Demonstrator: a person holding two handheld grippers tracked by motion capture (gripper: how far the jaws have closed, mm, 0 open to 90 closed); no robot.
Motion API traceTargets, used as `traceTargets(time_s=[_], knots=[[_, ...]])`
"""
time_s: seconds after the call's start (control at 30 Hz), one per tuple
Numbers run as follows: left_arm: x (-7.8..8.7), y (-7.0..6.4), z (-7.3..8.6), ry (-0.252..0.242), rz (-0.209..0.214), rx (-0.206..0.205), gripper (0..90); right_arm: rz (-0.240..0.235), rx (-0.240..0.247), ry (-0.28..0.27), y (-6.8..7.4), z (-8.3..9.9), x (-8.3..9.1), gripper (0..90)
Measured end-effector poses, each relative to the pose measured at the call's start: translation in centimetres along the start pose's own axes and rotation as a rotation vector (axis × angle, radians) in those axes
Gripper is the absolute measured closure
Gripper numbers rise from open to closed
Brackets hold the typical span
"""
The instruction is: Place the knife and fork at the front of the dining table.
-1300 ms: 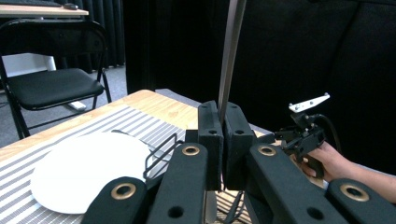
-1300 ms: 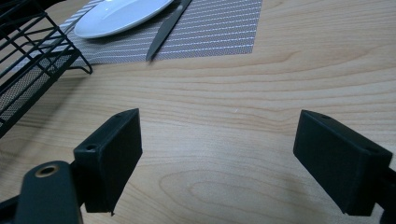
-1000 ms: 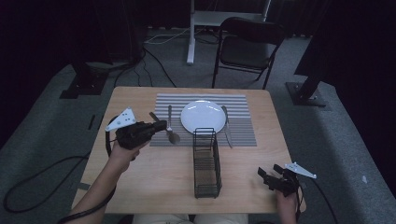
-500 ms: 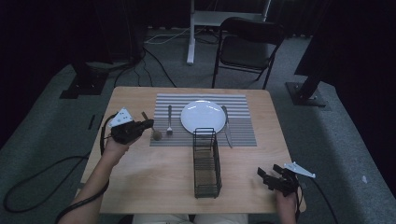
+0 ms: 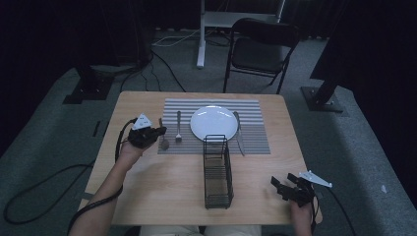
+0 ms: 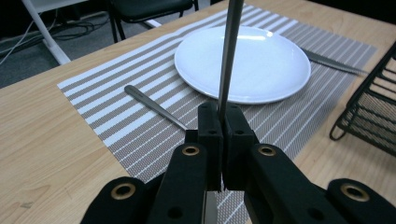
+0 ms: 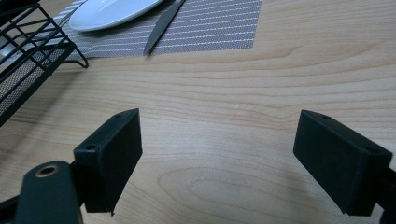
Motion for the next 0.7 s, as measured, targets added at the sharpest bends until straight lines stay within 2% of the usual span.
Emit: traceTargets(time_s=[0.17, 0.23, 0.27, 0.4, 0.53, 0.63, 0.7], knots=[[-0.3, 0.1, 0.1, -0.016, -0.016, 0.02, 87.7, -0.002, -0.001, -0.003, 0.0, 0.0, 0.0, 14.9], [-0.6, 0.0, 0.5, -0.005, -0.017, 0.023, 87.3, -0.003, -0.002, -0.005, 0.0, 0.0, 0.1, 14.9], [-0.8, -0.1, 0.8, 0.007, -0.019, 0.017, 87.2, -0.003, -0.003, -0.004, 0.0, 0.0, 0.1, 14.9], [-1.6, -0.4, 2.2, 0.029, -0.019, 0.039, 87.3, -0.004, -0.001, -0.003, 0.0, 0.0, 0.0, 14.9], [-2.5, -0.5, 3.5, 0.051, -0.041, 0.053, 87.3, -0.002, 0.001, 0.0, 0.0, 0.0, 0.0, 14.9], [-2.9, -0.1, 3.8, 0.042, -0.055, 0.095, 87.1, -0.003, -0.001, -0.003, 0.0, 0.0, 0.0, 14.9], [-3.2, 0.2, 3.9, 0.05, -0.062, 0.104, 86.8, -0.001, 0.001, -0.002, 0.0, 0.0, 0.0, 14.9]])
Point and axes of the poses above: each handheld gripper's, and its own axes: x roughly backward along the jaws, z roughly out of its underside, y roughly to its left, the point moved 7 cm from there along -x, roughly forward along the jaws, and after that the axes turned 15 degrees about -x, right-handed, at the moved point
